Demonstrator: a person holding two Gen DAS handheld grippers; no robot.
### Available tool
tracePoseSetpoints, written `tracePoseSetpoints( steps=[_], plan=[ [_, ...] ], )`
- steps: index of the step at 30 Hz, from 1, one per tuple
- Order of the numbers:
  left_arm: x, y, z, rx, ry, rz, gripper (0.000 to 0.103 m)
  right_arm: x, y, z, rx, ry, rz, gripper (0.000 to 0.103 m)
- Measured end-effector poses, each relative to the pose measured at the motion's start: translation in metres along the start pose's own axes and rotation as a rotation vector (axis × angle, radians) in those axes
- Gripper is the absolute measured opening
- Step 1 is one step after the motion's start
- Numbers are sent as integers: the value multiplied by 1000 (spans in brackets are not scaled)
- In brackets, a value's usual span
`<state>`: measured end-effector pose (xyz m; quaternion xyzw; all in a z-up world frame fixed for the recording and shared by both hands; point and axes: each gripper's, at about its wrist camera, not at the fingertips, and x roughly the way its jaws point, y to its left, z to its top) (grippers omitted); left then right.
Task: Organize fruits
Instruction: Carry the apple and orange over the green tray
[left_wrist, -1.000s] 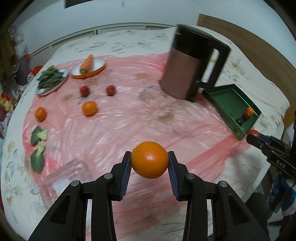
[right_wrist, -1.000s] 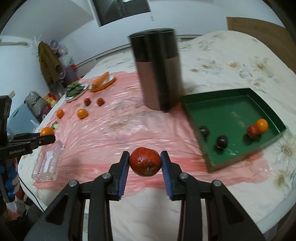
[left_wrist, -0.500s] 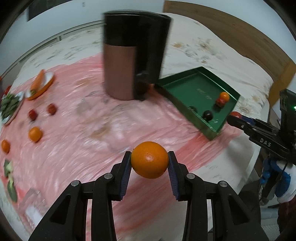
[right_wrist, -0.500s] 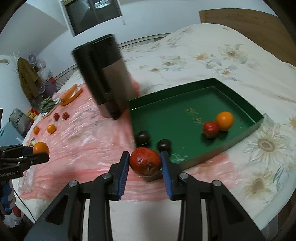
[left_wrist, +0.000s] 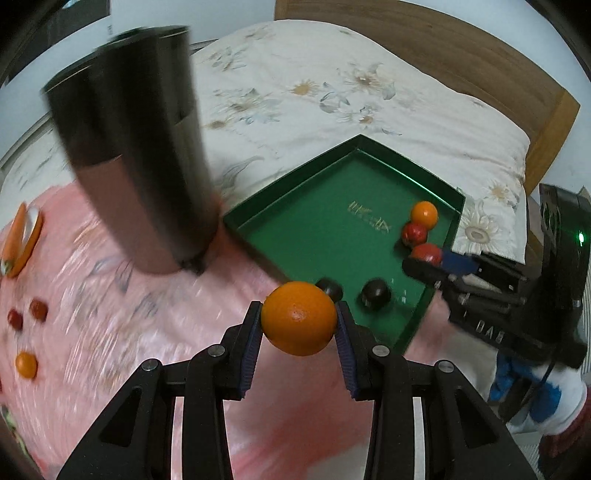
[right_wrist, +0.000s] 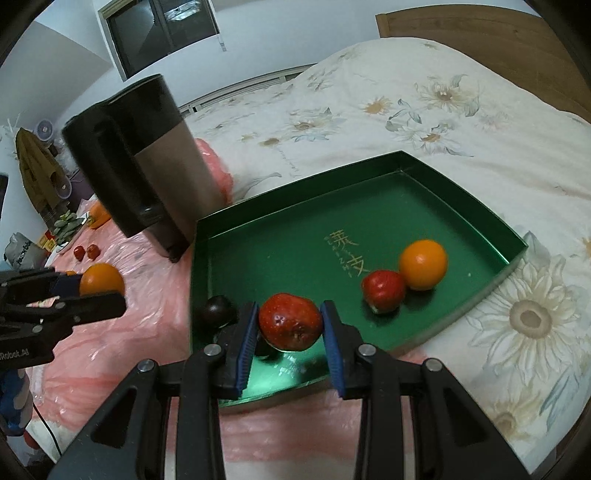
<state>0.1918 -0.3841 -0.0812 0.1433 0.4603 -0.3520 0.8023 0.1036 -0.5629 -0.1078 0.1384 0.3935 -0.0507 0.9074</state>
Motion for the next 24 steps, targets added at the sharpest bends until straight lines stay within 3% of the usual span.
tracePoseSetpoints(
  steps=[15,24],
  plan=[
    [73,-16,41,36,57,36,33,23,-5,-7,-64,14,-79,19],
    [103,-24,42,59,109,93,36,25,-7,-7,-58,13,-94,20]
  ],
)
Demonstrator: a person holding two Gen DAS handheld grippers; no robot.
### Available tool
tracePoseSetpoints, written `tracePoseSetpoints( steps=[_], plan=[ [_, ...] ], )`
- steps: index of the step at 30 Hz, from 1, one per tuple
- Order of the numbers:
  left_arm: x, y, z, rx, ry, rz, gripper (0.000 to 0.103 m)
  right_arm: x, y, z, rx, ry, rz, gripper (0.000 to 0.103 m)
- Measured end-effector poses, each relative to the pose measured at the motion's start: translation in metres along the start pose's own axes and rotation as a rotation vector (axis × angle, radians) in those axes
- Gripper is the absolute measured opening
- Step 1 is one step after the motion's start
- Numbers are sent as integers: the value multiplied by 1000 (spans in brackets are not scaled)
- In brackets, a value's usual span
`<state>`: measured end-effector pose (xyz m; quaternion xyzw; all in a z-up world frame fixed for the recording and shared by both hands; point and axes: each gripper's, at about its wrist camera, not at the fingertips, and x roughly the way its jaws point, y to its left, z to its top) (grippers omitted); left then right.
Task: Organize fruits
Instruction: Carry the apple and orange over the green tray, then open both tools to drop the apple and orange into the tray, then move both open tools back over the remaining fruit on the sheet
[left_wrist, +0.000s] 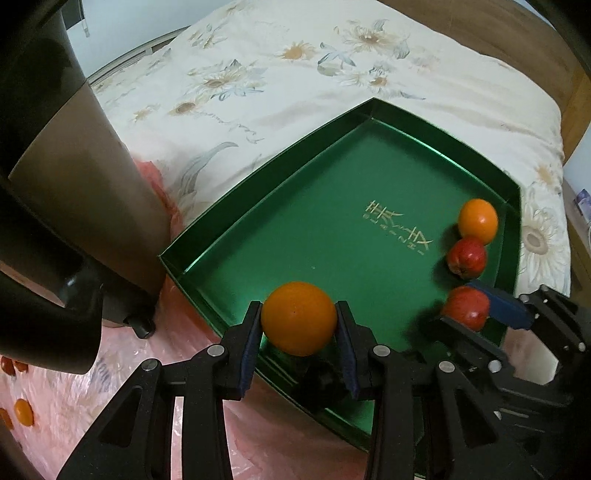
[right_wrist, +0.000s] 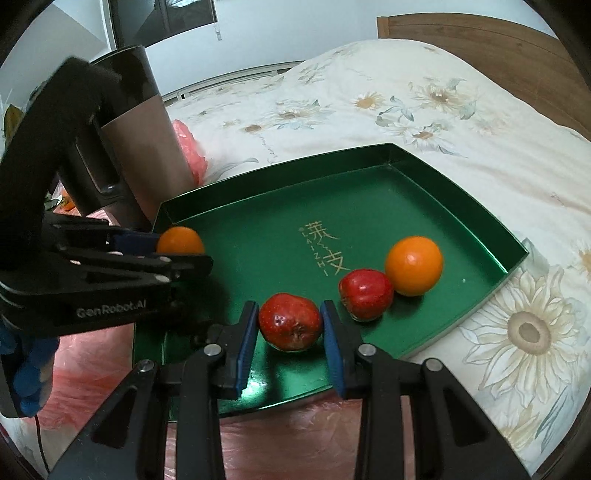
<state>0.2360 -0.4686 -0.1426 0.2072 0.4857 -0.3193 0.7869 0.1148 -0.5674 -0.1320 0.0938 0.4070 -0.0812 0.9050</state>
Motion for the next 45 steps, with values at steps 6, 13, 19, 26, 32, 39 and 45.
tracePoseSetpoints(
  steps=[6,13,19,26,32,39,45],
  plan=[
    [-11,2,0,8,-20,17,46,-1,0,-2,13,4,-17,21],
    [-34,-2,-10,26,-44,21,47,-8,2,-1,17,0,-27,64],
    [-71,0,-30,32,-99,15,47,-24,4,-1,25,-14,-36,65],
    [-115,17,-74,4,-133,15,47,-58,13,-8,57,-45,-32,70],
    [-149,32,-115,-51,-135,20,47,-89,37,-21,66,-64,-8,76],
    [-190,46,-162,-120,-181,51,54,-122,69,-37,59,-76,17,86],
    [-224,61,-205,-169,-232,105,58,-144,102,-49,30,-88,49,93]
  ],
)
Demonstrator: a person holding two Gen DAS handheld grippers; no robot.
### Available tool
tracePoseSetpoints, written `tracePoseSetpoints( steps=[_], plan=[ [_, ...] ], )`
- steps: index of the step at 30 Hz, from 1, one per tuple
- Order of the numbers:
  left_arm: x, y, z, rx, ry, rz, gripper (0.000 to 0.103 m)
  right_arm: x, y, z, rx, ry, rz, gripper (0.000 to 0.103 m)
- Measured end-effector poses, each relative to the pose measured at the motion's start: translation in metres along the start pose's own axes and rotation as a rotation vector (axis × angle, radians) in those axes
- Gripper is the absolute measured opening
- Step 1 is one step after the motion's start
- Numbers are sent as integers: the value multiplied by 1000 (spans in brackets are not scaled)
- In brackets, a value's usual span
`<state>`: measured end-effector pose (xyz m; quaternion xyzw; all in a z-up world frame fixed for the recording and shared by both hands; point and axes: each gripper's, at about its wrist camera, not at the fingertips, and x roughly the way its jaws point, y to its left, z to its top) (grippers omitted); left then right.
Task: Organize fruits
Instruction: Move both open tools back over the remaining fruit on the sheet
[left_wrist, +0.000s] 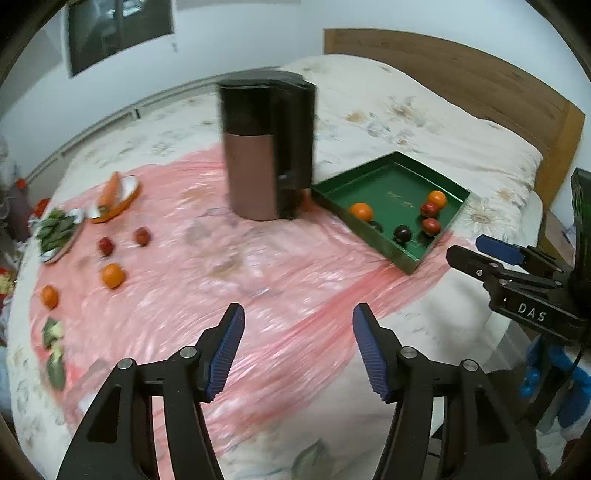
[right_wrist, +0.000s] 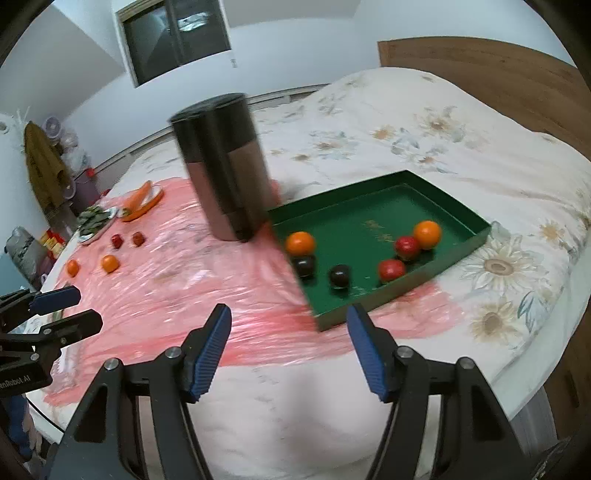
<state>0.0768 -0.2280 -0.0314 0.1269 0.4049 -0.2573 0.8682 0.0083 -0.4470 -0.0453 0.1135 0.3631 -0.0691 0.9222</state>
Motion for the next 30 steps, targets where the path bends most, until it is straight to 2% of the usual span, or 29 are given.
tracePoseSetpoints(
  steps=[2,5,12,20,30],
  plan=[
    [-11,9,-9,-16,-14,17,58,-6,13,-3,-18,-6,14,94],
    [-30,24,-23,-46,-42,52,58,-13,34,-7,-48,-14,31,103],
    [-75,59,-61,-104,-112,144,62,-29,86,-19,-116,-21,72,103],
    [-110,89,-94,-182,-161,178,64,-51,139,-36,-204,-25,93,103],
    [-128,116,-122,-273,-185,222,64,-70,175,-41,-259,-34,150,103]
  ],
)
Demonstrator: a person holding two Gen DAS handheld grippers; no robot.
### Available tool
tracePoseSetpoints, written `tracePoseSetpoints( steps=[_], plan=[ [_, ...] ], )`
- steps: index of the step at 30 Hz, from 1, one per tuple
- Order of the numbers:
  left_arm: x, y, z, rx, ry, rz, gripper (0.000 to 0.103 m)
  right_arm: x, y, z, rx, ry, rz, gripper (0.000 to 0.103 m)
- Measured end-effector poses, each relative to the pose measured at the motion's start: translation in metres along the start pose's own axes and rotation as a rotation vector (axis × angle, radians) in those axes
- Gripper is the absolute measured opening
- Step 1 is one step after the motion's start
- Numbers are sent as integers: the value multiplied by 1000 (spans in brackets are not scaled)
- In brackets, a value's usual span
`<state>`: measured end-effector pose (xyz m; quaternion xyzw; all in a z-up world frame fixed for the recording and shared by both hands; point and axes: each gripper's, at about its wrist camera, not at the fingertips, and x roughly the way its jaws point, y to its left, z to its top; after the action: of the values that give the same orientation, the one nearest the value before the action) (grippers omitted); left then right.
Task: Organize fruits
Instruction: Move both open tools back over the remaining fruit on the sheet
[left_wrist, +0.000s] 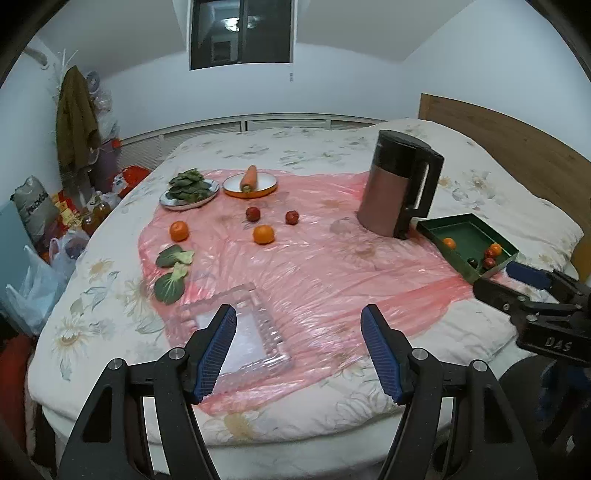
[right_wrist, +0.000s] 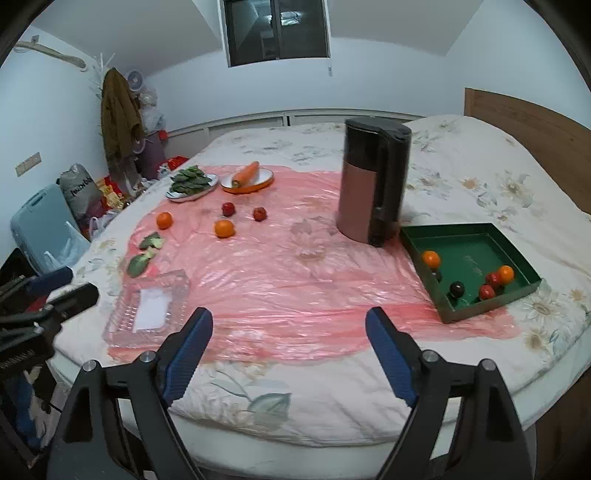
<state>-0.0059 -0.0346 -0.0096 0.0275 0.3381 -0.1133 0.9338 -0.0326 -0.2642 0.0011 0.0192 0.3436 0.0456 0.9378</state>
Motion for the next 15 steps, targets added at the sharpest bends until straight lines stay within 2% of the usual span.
tracePoseSetpoints(
  steps=[6,9,15],
  plan=[
    [-2,10,-5,-19,3,28,66,-3,15,-1,-12,-16,39,103],
    [-3,15,-7,-28,-2,40,77,0,20,-3,-17,-14,47,103],
    [-4,19,-11,-34,-2,55,77,8,25,-6,-25,-1,60,103]
  ],
)
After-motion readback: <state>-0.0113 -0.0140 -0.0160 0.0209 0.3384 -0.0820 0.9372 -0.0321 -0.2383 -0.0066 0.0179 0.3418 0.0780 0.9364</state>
